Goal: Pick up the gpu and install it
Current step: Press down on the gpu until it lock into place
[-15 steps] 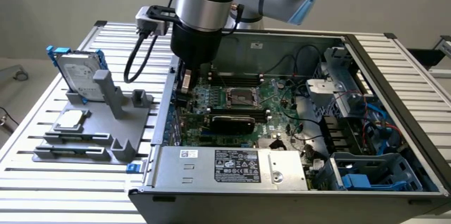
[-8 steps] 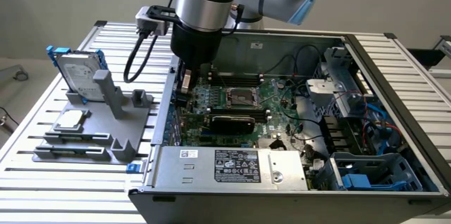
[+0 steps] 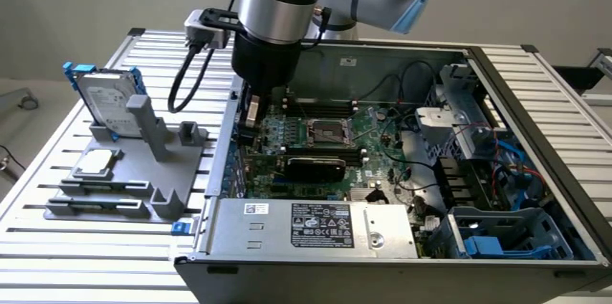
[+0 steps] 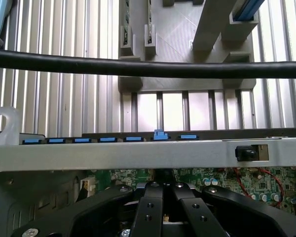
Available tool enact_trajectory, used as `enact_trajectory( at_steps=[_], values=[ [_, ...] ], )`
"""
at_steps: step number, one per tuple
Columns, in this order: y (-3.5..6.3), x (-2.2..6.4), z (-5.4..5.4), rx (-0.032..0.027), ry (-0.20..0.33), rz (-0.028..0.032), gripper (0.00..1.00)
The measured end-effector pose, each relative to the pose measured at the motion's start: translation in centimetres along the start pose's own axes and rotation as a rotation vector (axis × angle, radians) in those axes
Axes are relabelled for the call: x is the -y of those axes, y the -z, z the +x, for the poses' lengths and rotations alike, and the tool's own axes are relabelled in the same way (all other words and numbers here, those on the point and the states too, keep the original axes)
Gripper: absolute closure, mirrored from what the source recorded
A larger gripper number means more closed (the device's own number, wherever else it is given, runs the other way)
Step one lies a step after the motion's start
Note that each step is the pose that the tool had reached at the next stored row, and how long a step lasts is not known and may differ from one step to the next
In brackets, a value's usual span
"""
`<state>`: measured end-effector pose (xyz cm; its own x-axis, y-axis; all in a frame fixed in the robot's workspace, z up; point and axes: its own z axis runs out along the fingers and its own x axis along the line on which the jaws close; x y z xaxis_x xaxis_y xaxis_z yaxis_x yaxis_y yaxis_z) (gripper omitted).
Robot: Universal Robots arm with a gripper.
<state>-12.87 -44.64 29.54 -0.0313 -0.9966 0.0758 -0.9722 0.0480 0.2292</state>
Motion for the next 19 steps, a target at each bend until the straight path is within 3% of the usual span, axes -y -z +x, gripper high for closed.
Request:
enact_trajectory(
  at_steps=[3, 7, 19],
  values=[
    [0.16, -0.01, 0.0, 0.0014, 0.000, -0.0018, 0.89],
    [1.16, 0.08, 0.1, -0.0004, 0.000, -0.0069, 0.89],
    [1.73, 1.45, 0.1, -0.0004, 0.000, -0.0048, 0.89]
  ],
)
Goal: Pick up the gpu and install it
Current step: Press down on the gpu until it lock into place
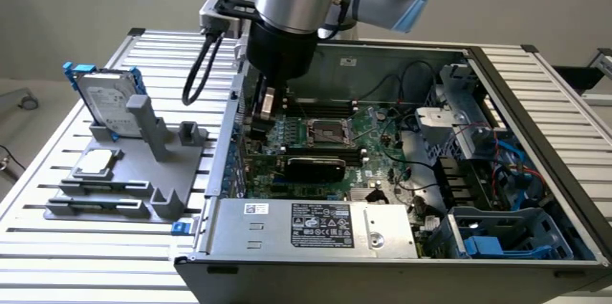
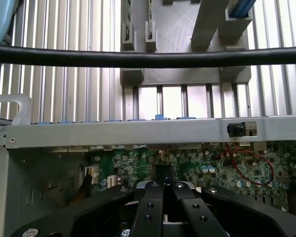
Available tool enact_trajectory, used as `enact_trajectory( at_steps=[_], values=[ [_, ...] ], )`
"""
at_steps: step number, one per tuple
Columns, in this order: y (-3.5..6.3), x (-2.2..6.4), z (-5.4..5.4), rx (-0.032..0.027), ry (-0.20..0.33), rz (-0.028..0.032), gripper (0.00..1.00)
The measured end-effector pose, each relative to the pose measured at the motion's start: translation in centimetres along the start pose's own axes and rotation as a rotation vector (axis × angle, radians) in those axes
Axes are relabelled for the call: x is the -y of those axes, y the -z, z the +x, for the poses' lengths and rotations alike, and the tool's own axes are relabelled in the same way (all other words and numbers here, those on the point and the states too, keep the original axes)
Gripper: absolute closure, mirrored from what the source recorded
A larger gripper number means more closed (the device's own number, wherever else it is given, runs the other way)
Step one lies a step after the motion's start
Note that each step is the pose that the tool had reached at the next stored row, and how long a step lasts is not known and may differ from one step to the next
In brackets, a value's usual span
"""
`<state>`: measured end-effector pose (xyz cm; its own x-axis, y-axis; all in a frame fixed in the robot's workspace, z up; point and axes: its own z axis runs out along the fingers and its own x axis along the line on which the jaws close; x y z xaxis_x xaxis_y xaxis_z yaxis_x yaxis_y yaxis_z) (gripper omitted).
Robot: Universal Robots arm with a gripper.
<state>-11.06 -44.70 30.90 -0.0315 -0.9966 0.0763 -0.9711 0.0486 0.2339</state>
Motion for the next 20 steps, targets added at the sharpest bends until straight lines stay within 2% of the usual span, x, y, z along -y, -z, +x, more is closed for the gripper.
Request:
enact_trajectory(
  at_steps=[10, 14, 15, 17, 20],
  values=[
    [0.43, 1.75, 0.0, 0.0003, 0.000, 0.0054, 0.89],
    [0.57, 2.31, -0.1, 0.0005, -0.001, 0.0117, 0.89],
    [0.58, 2.39, -0.1, 0.0009, -0.001, 0.0149, 0.89],
    [0.61, 2.49, -0.1, 0.0013, -0.002, 0.0259, 0.89],
    [0.64, 2.65, -0.1, 0.0027, -0.004, 0.0527, 0.89]
  ],
)
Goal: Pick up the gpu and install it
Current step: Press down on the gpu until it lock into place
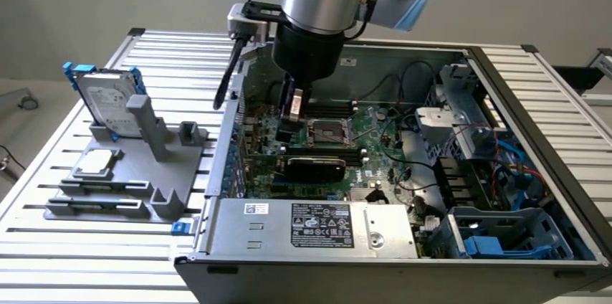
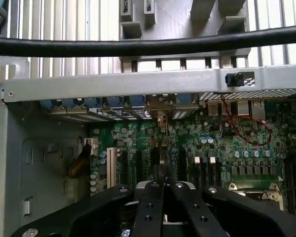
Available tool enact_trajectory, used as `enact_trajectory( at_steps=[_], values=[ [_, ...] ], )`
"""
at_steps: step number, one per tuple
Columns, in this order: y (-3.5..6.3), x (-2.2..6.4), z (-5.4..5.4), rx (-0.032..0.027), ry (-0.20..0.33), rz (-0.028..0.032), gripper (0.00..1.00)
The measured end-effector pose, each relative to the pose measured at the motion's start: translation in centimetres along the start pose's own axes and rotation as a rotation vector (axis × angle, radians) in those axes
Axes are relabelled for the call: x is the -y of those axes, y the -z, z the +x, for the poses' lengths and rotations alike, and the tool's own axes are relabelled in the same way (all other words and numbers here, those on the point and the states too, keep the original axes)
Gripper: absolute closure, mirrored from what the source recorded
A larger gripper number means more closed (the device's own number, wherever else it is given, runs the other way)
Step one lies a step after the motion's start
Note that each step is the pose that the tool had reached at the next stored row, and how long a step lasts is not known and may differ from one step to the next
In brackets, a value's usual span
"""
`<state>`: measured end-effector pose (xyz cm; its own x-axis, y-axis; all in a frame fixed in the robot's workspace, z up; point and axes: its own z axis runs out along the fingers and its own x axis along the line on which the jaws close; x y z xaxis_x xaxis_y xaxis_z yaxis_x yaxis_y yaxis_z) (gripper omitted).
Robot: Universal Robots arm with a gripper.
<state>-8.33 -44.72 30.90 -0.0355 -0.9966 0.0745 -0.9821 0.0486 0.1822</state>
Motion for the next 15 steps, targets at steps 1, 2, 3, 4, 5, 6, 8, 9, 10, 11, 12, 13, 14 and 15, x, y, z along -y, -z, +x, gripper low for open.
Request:
enact_trajectory(
  at_steps=[1, 2, 3, 4, 5, 6, 8, 9, 10, 11, 12, 13, 14, 15],
  values=[
    [0.01, 0.06, 0.00, 0.0004, 0.000, 0.0088, 0.89],
    [0.01, 0.07, 0.00, 0.0008, -0.001, 0.0152, 0.89],
    [0.01, 0.13, 0.01, 0.0017, -0.001, 0.0161, 0.89],
    [0.01, 0.15, 0.02, 0.0018, -0.001, 0.0156, 0.89],
    [0.02, 0.14, 0.02, 0.0017, -0.001, 0.0156, 0.89],
    [0.02, 0.14, 0.02, 0.0017, -0.001, 0.0156, 0.89],
    [0.02, 0.14, 0.02, 0.0016, -0.001, 0.0155, 0.89],
    [0.02, 0.14, 0.02, 0.0017, -0.002, 0.0155, 0.89],
    [0.03, 0.14, 0.02, 0.0017, -0.002, 0.0154, 0.89],
    [0.02, 0.14, 0.02, 0.0018, -0.002, 0.0154, 0.89],
    [0.02, 0.14, 0.02, 0.0018, -0.002, 0.0154, 0.89],
    [0.02, 0.14, 0.02, 0.0018, -0.002, 0.0154, 0.89],
    [0.02, 0.14, 0.02, 0.0018, -0.002, 0.0154, 0.89],
    [0.03, 0.14, 0.02, 0.0018, -0.003, 0.0154, 0.89]
  ],
)
